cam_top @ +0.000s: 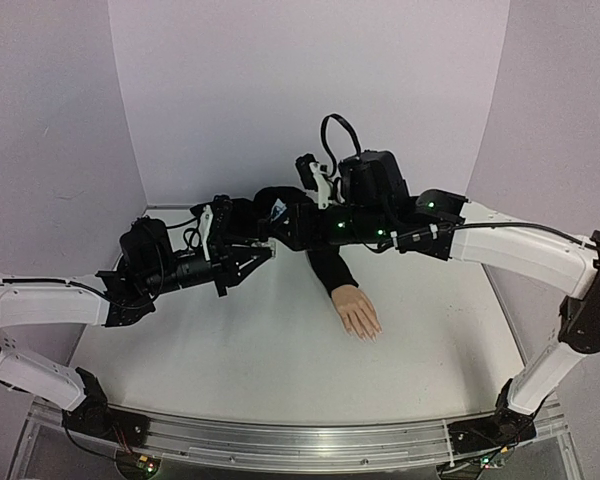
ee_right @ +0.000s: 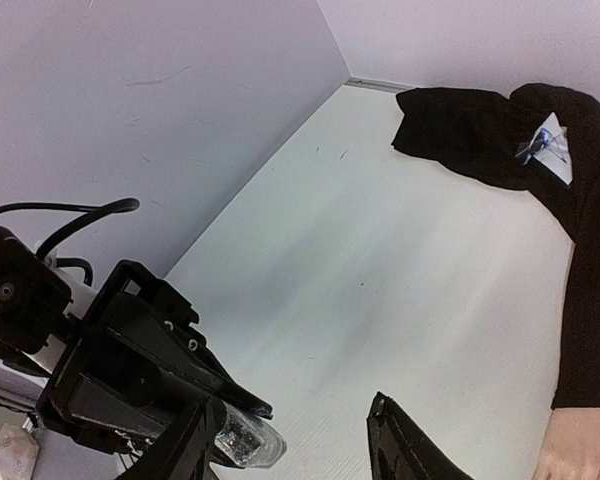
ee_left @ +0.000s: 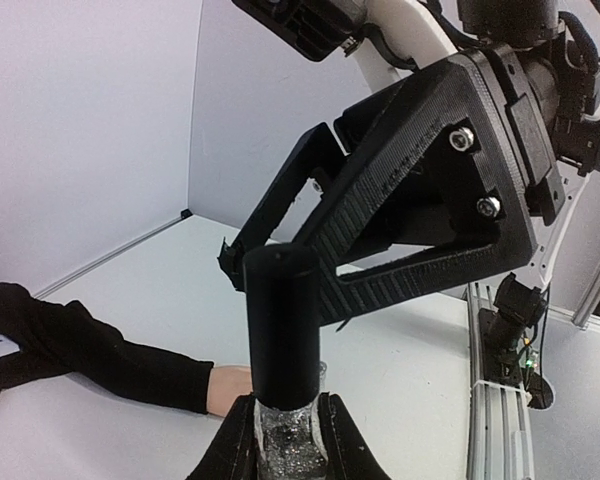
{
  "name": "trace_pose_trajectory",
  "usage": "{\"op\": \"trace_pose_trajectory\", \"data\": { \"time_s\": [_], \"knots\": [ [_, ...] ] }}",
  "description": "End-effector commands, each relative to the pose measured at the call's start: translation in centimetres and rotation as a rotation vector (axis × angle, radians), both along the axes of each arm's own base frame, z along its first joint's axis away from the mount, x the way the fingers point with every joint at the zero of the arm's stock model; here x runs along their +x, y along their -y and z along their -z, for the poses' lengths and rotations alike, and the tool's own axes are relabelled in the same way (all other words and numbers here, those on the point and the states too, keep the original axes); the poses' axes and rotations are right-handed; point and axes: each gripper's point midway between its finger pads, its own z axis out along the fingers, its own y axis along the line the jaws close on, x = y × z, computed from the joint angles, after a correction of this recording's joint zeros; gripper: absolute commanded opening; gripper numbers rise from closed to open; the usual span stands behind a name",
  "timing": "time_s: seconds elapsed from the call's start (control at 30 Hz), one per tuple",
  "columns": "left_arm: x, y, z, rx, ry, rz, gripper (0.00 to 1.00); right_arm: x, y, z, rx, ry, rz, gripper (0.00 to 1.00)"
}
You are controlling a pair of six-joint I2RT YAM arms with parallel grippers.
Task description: Paint the nails
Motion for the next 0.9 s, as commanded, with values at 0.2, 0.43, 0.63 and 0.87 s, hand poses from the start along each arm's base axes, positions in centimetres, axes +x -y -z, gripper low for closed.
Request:
{"op": "trace_pose_trajectory", "data": {
  "time_s": [0.2,0.43,0.63,0.87],
  "knots": [
    [-0.2,0.4,-1.4,-0.011,0.051,0.009,0.0,-2.2,1.1,-3.8,0.028,0.139,-0.057,0.56],
    [-0.2,0.6,-0.9,0.004,0.045,0.017,0.0,-3.2,0.7,-3.1,-0.018,0.189,-0.149,0.68],
    [-0.1,0.7,-1.1,-0.003,0.045,0.021,0.0,-2.4,-1.8,-3.3,-0.034,0.18,-0.191,0.5],
    [-0.2,0.7,-1.2,-0.003,0.049,0.021,0.0,-2.4,-2.6,-2.5,-0.055,0.163,-0.216,0.32]
  ]
}}
